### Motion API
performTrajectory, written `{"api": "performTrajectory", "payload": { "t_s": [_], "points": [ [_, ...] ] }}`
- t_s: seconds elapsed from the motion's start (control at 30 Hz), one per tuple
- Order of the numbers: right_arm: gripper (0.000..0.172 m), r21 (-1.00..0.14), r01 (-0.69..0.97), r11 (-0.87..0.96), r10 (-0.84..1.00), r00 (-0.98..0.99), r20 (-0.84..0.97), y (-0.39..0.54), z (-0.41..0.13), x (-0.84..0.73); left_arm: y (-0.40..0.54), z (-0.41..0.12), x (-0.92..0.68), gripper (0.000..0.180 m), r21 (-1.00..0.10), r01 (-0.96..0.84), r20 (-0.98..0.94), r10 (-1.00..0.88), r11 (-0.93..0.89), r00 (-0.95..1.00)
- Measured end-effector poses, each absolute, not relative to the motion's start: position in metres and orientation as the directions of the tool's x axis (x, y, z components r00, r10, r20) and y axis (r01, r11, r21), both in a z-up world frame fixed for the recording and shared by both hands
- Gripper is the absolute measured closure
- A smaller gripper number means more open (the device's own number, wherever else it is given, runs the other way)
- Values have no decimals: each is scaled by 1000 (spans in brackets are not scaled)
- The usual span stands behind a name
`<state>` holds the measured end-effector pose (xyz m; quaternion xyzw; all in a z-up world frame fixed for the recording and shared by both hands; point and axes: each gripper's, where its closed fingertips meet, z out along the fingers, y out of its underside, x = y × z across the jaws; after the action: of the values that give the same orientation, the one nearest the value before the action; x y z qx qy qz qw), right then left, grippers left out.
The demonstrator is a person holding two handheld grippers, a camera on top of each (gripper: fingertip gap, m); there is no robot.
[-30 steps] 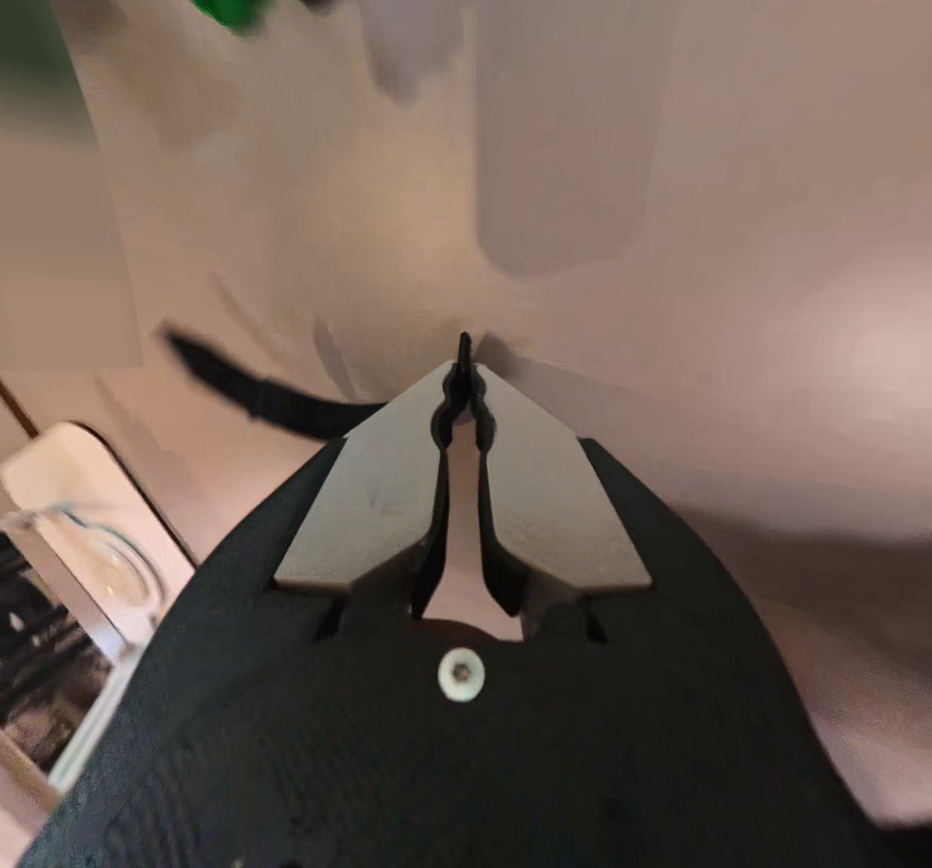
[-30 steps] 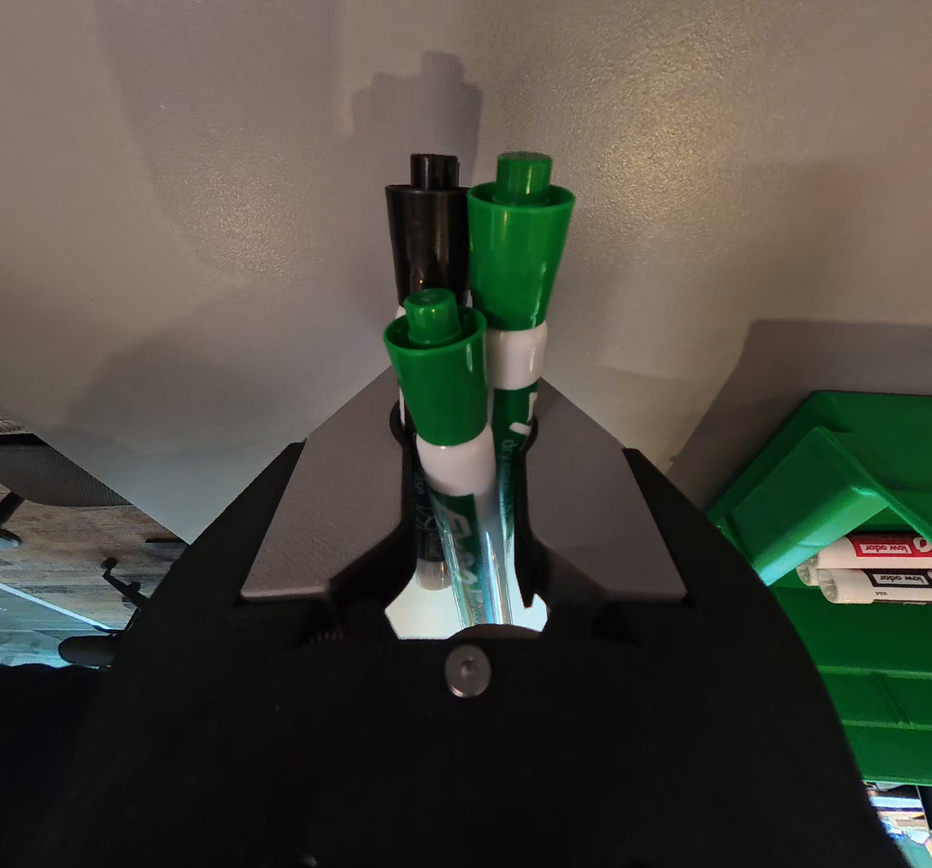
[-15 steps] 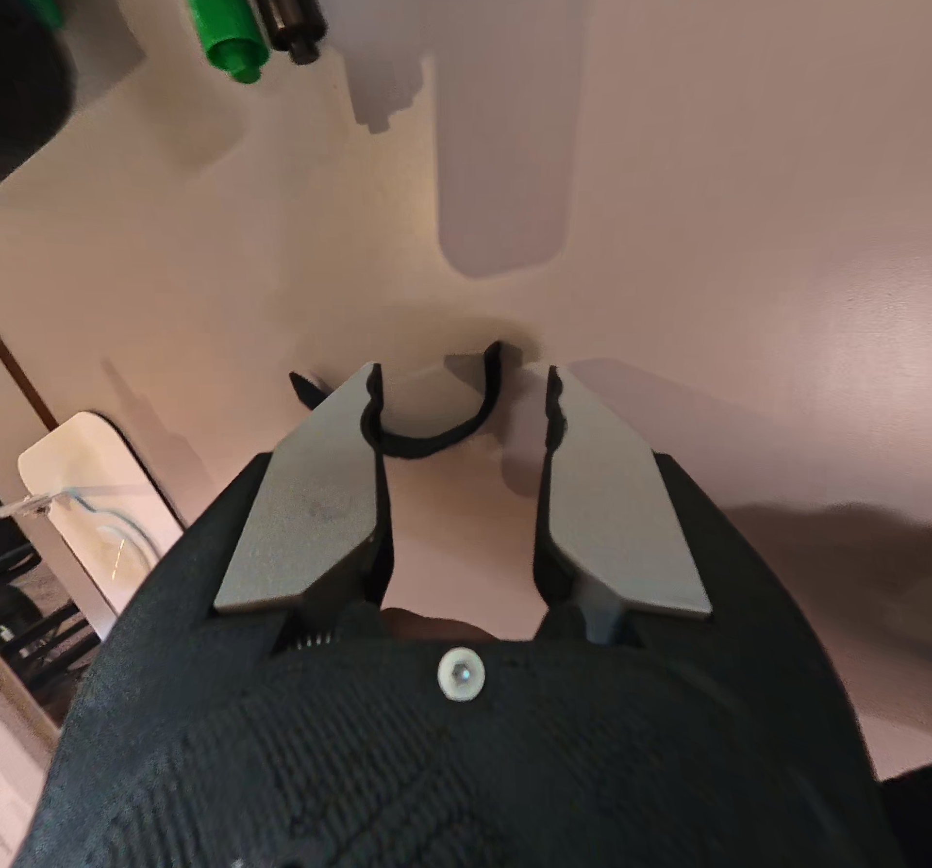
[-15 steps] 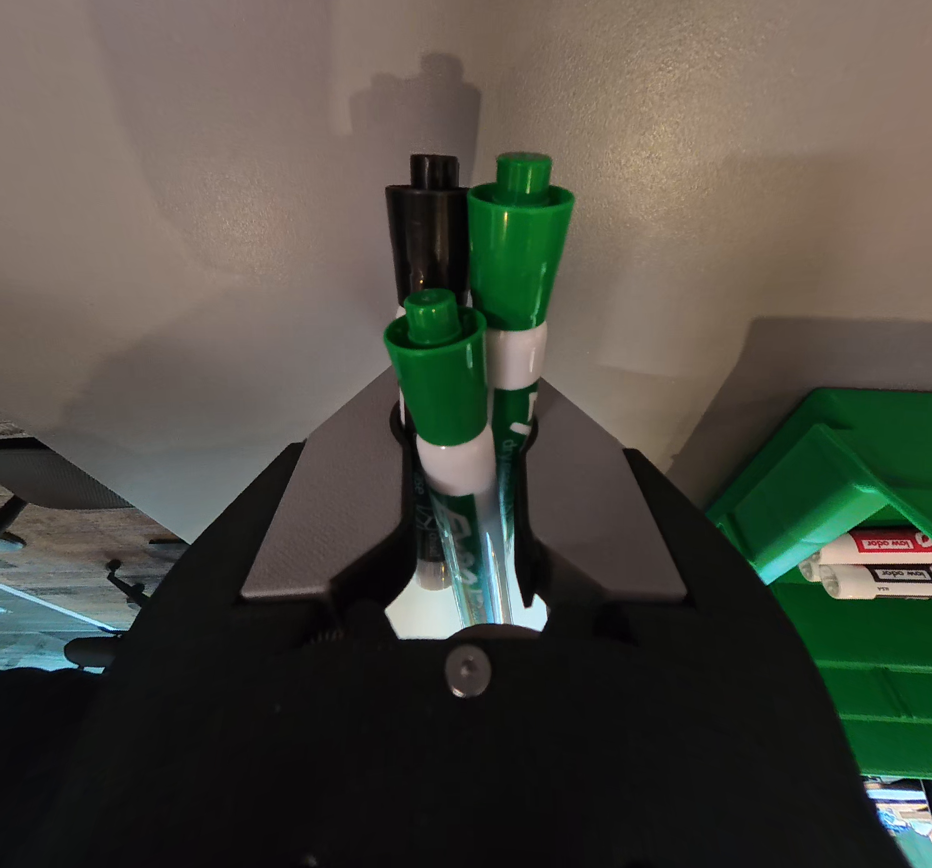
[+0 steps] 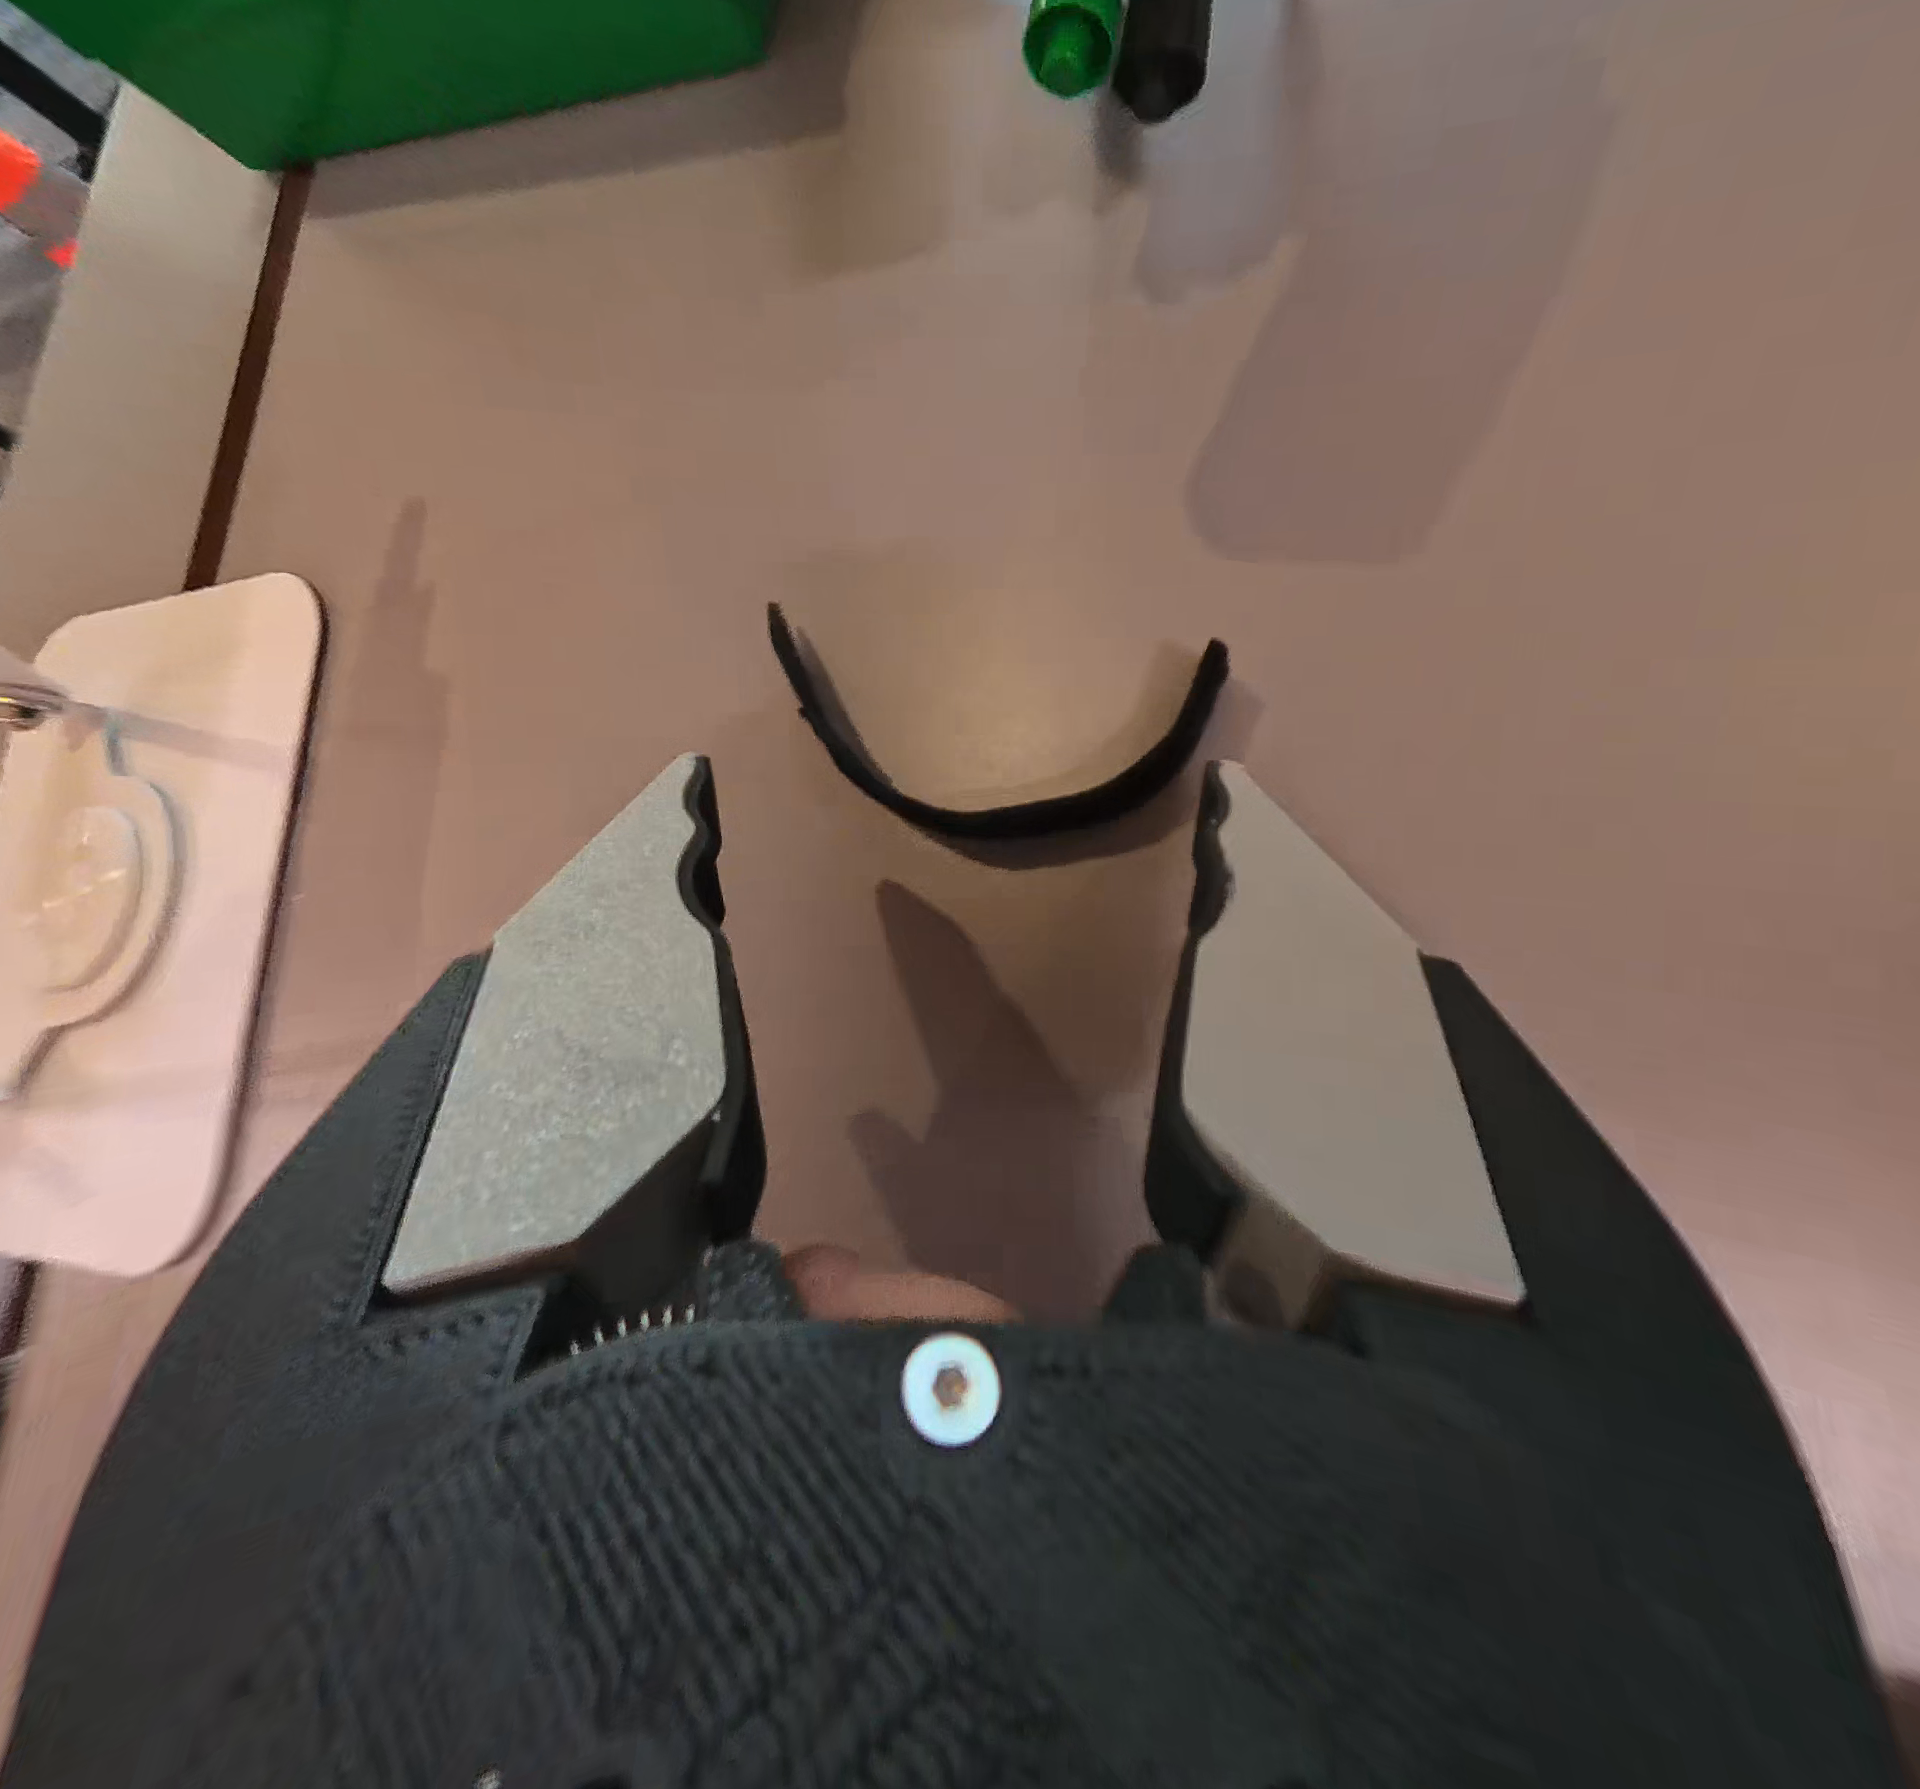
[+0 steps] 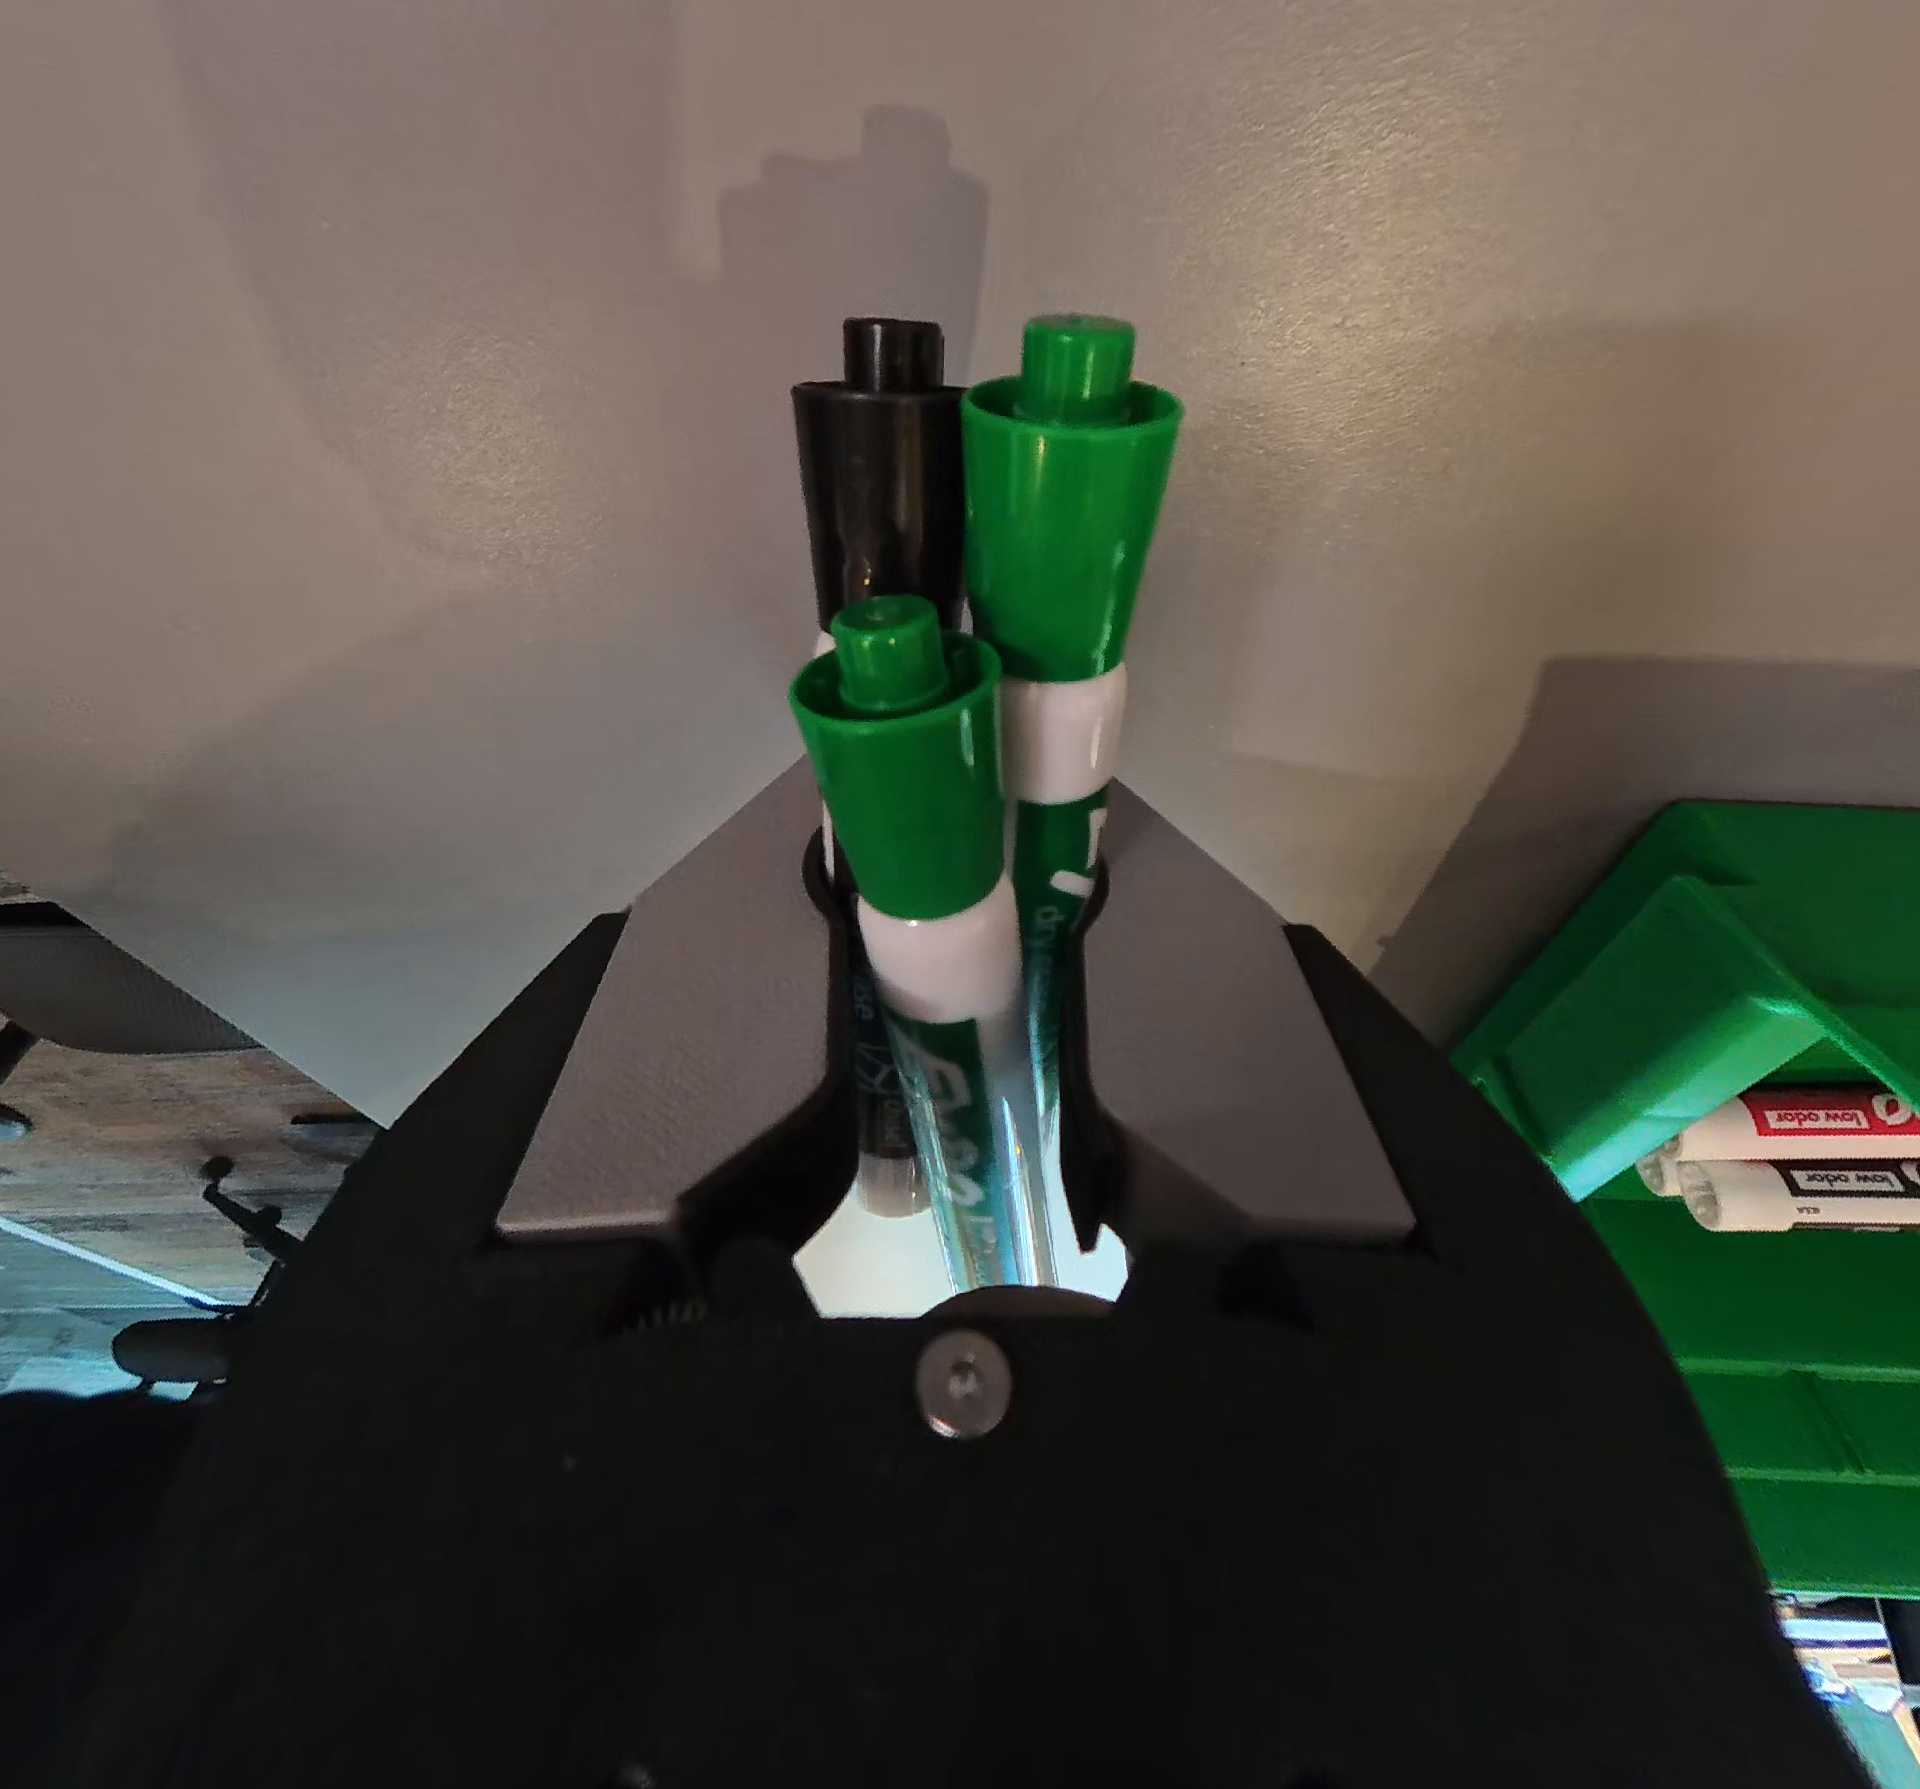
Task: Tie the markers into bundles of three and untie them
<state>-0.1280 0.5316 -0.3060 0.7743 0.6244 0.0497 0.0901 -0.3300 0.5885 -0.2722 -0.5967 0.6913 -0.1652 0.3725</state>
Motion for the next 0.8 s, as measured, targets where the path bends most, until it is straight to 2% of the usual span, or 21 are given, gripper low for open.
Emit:
{"api": "performTrajectory", "payload": {
  "t_s": [0.03, 0.23, 0.53, 0.63, 0.8],
  "points": [
    [136, 199, 958, -205, 976, 216, -37, 532, -306, -128, 588, -275, -328, 90, -701, -681, -287, -958, 211, -1],
    [136, 191, 958, -214, 973, 225, -41, 532, -306, -129, 592, -297, -325, 89, -718, -689, -155, -988, 102, 15],
    [135, 208, 956, -207, 975, 220, -39, 532, -306, -129, 594, -299, -319, 89, -740, -669, -109, -994, 67, 21],
    [135, 200, 957, -210, 974, 222, -39, 532, -306, -129, 593, -299, -314, 100, -742, -666, -109, -994, 73, 13],
    [136, 187, 959, -215, 974, 226, -37, 532, -306, -129, 593, -299, -311, 105, -742, -667, -99, -995, 60, 20]
  ]
}}
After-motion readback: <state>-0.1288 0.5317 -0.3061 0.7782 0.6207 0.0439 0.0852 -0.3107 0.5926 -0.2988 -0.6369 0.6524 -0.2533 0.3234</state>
